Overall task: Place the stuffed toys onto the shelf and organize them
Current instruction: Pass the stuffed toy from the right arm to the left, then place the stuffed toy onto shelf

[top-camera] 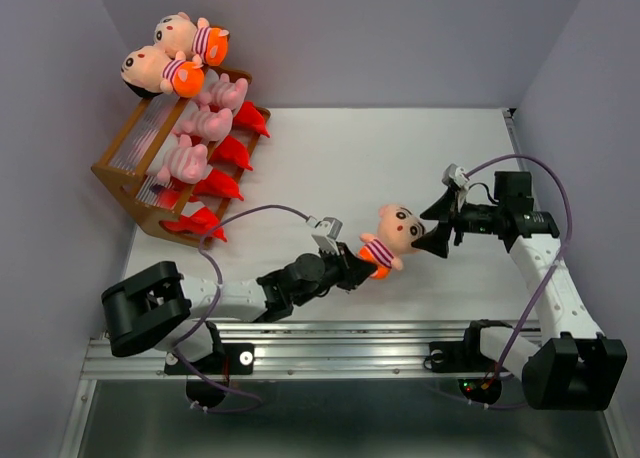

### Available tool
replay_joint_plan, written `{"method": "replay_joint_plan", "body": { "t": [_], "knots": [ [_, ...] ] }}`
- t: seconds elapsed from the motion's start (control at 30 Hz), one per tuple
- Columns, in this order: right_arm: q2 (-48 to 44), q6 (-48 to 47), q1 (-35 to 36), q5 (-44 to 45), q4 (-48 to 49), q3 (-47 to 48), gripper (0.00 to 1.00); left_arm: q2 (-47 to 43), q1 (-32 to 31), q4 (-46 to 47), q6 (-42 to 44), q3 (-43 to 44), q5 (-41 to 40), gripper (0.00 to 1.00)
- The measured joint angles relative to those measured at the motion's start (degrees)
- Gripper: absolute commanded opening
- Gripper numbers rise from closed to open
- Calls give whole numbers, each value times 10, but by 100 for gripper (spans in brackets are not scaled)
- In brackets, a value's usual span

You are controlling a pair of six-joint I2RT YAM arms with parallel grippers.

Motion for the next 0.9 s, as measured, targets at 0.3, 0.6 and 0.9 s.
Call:
{"method": "replay_joint_plan", "body": {
  "t": [0.3,0.6,0.9],
  "knots": [
    [-25,149,1,165,123,-23,100,-164,0,-63,-27,-67,-89,0],
    [-26,269,1,313,237,-98,100,-316,0,-239,-28,-43,-234,0],
    [-19,291,1,339,263,-98,100,-292,0,-406,-28,153,-472,0]
  ]
}}
